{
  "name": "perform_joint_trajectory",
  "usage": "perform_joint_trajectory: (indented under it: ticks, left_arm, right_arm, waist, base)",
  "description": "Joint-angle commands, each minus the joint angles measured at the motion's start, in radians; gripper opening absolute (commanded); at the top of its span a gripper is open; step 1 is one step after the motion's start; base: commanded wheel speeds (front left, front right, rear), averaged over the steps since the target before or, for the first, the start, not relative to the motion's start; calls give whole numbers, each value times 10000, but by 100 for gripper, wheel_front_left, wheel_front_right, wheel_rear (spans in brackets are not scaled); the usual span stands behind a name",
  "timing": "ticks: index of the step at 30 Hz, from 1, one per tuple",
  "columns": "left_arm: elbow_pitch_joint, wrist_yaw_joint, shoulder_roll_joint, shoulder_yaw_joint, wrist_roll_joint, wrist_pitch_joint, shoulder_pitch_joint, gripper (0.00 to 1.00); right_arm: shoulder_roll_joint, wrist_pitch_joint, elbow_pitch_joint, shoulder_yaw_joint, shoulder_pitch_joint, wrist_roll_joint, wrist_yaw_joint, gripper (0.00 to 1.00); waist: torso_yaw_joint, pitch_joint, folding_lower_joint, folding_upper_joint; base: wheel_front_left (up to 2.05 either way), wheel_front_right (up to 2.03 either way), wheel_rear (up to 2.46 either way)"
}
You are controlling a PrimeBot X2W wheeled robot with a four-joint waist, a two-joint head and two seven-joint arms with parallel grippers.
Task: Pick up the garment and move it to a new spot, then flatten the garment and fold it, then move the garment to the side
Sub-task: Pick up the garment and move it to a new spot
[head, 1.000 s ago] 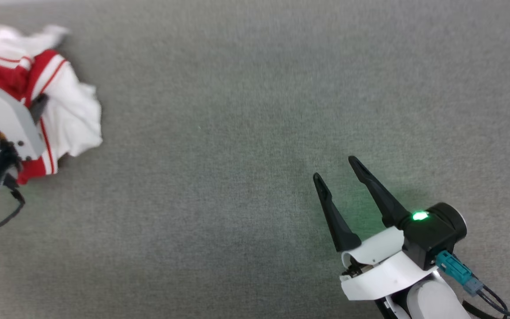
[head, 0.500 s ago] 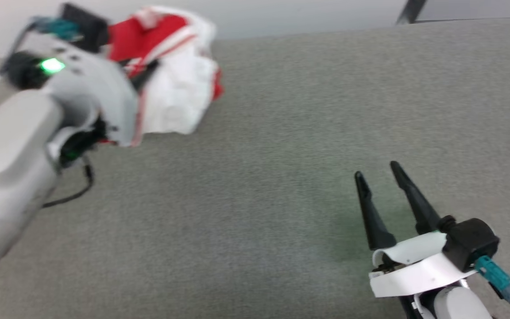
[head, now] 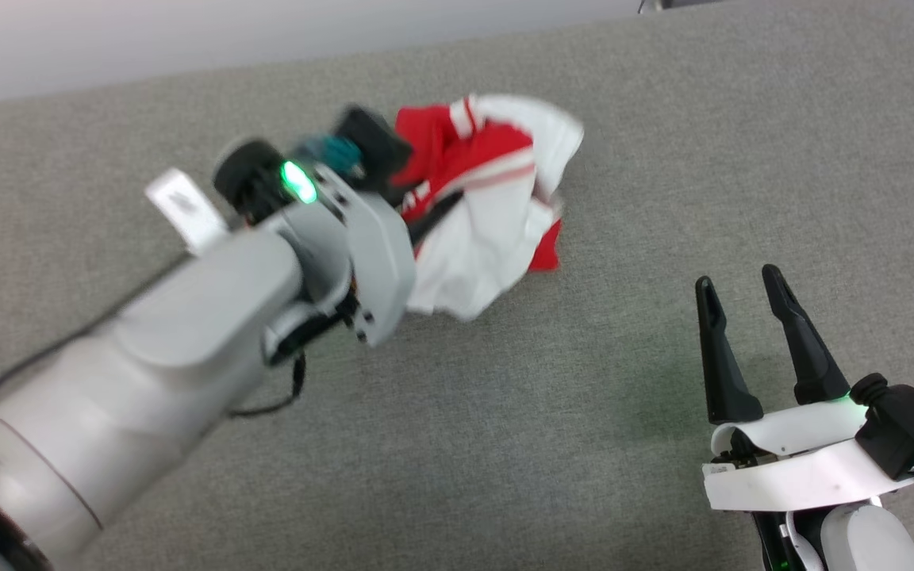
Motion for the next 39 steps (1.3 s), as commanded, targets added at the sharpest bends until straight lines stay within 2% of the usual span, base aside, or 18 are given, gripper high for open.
perform_joint_trajectory:
  ticks: [1,7,16,22,34,37,39]
  left_arm:
    - [64,11,-116,-74,276,268,234,0]
    - [-240,11,-205,-140,343,864,792,0]
    - [-1715,11,601,-167,731,3333,1772,0]
    - [-1390,20,799,-192,893,3521,1775,0]
    - [-333,95,755,-282,1194,3807,1908,0]
    - [-291,98,726,-289,1147,3813,1944,38]
    - [-277,98,684,-289,1060,3684,1985,100]
  right_arm:
    - [24,-48,-69,-11,-64,86,-10,100]
    - [22,-49,-44,-17,-216,117,-12,100]
    - [22,-50,-25,17,-236,251,-12,100]
    - [22,-51,-132,115,-338,367,-12,100]
    - [21,-51,-167,63,-546,471,-12,100]
    - [22,-51,-132,90,-597,476,-12,100]
    - [21,-51,-98,94,-588,442,-12,100]
  waist:
    - [-80,163,0,0]
    - [-101,199,0,0]
    - [-30,95,0,0]
    - [-143,353,0,0]
    - [-314,732,0,0]
    - [-301,718,0,0]
    - [-266,650,0,0]
  base:
    - [0,0,0]
    - [0,0,0]
    - [0,0,0]
    - [0,0,0]
    - [0,0,0]
    - [0,0,0]
    - [0,0,0]
